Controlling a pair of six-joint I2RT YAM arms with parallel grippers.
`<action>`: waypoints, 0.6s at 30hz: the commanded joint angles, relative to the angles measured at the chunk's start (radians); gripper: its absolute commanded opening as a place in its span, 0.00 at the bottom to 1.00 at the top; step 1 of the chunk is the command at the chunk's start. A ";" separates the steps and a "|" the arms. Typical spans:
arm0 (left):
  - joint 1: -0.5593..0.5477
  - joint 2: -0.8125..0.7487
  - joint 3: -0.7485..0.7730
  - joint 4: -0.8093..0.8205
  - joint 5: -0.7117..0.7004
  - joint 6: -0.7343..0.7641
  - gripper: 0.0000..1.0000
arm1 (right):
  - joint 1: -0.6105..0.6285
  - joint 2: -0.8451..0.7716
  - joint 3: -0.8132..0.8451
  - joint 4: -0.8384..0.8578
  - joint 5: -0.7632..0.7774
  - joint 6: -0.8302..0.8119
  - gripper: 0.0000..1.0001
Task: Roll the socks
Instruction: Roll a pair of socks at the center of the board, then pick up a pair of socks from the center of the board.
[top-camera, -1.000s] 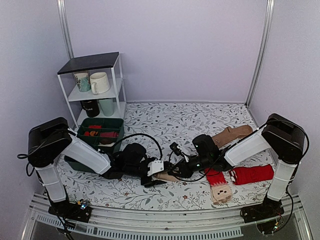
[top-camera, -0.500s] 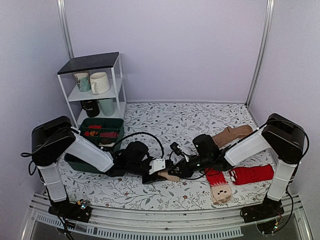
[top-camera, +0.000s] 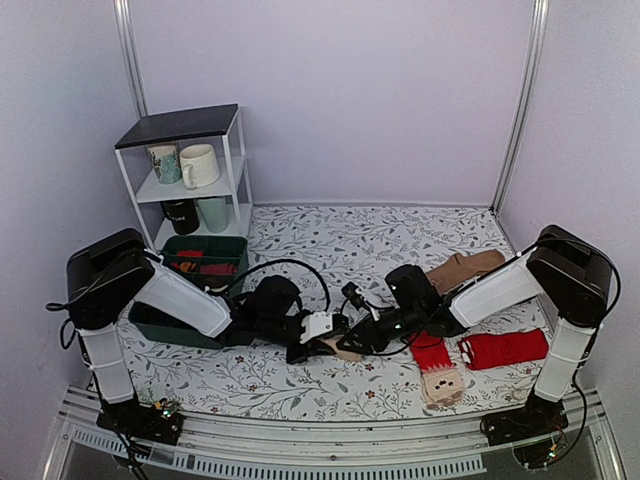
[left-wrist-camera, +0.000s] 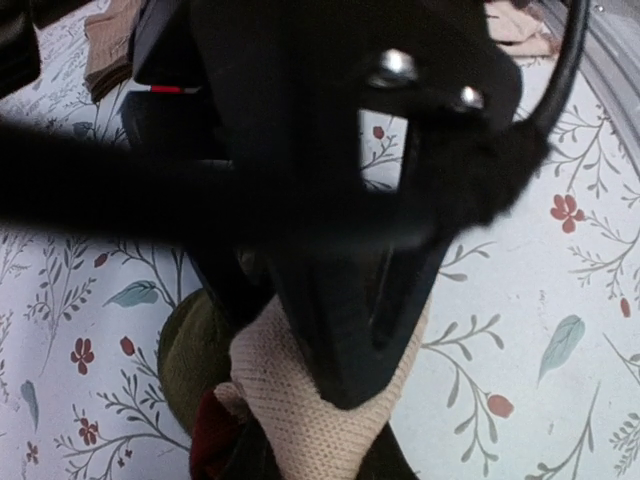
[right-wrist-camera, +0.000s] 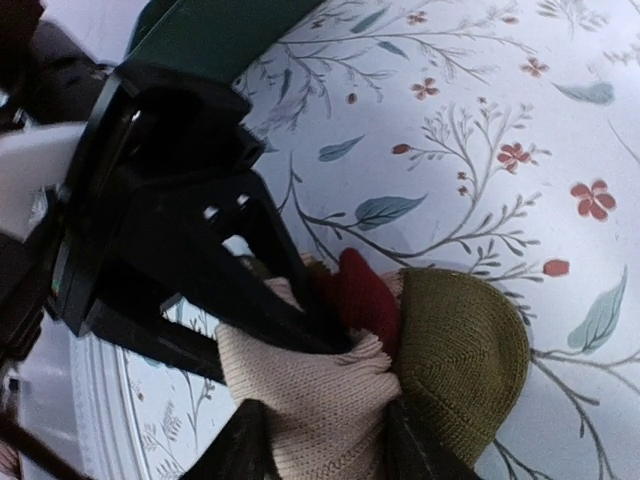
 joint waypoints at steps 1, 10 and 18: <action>-0.026 0.106 0.007 -0.098 -0.029 -0.058 0.00 | 0.020 0.001 -0.011 -0.251 0.083 0.013 0.54; 0.021 -0.030 0.008 -0.132 -0.080 -0.157 0.00 | -0.113 -0.464 -0.061 -0.188 0.234 0.066 0.76; 0.080 -0.152 0.078 -0.260 -0.193 -0.253 0.00 | -0.162 -0.624 -0.118 -0.192 0.225 0.054 0.78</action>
